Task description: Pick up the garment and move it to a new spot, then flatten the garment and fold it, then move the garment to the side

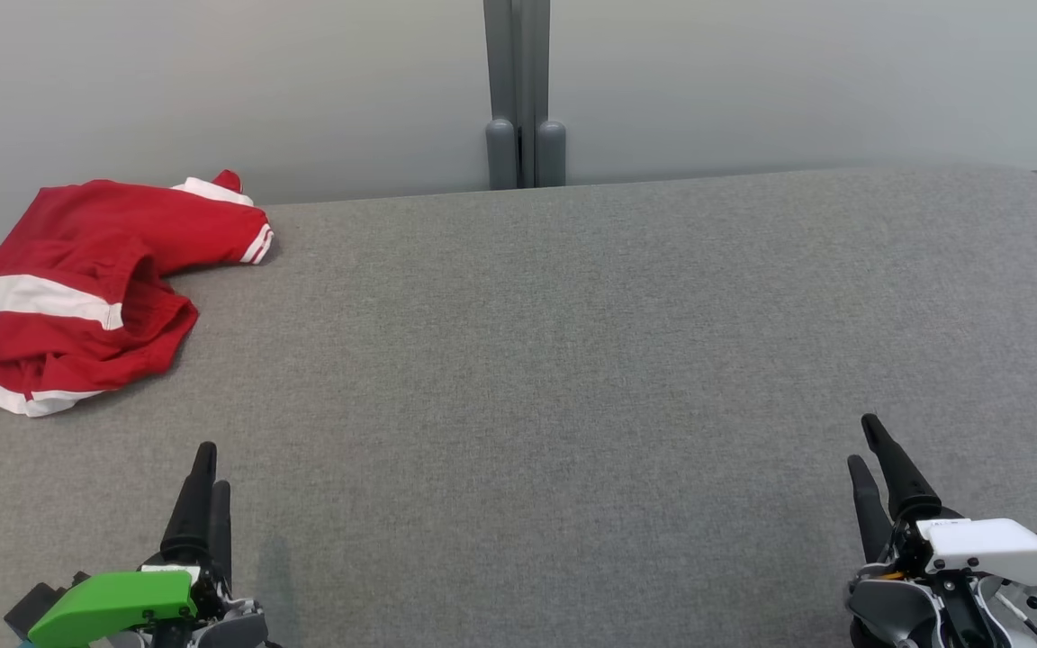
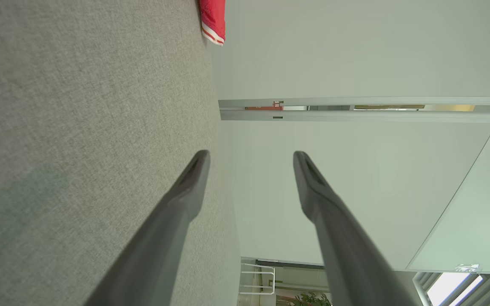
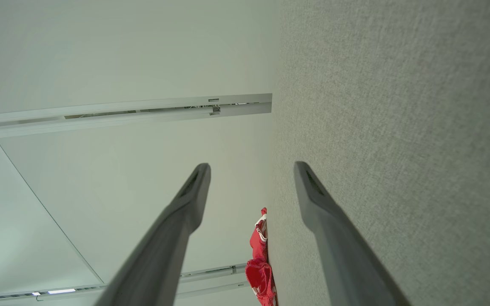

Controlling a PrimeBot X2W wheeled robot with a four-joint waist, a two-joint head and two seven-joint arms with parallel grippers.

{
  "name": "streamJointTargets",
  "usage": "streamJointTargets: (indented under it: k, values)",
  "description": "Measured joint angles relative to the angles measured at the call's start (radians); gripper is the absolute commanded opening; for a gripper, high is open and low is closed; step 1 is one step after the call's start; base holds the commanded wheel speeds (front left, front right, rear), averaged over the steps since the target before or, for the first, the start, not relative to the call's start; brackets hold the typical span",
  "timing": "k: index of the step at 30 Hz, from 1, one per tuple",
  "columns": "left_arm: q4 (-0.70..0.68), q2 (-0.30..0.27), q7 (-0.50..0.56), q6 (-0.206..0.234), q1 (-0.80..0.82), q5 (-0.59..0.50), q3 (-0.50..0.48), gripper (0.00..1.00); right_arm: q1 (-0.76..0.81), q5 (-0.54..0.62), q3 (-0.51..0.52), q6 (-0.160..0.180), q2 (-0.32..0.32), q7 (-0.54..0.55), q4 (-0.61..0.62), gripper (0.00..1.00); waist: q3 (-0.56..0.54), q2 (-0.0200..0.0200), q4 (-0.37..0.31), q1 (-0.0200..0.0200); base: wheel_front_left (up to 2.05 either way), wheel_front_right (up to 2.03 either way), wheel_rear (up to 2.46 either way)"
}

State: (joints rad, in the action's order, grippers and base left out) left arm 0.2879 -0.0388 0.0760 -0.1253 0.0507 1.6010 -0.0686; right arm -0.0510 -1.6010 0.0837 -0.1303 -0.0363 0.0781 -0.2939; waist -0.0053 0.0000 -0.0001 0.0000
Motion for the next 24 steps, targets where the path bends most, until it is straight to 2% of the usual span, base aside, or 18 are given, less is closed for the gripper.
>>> streamJointTargets:
  k: [9, 24]
  values:
    - [-0.032, 0.0, -0.042, 0.028, -0.01, -0.083, 0.037, 1.0, 0.009, 0.068, -0.009, 0.0, 0.0, -0.041, 0.016, 1.0, -0.009, 0.0, 0.0, 0.0, 0.0, 0.0, 0.0]
    - [-0.087, -0.001, -0.1, 0.092, -0.015, -0.326, 0.109, 1.0, 0.029, 0.328, -0.018, 0.0, -0.002, -0.101, 0.075, 1.0, -0.015, 0.0, -0.001, 0.0, 0.0, 0.0, 0.0]
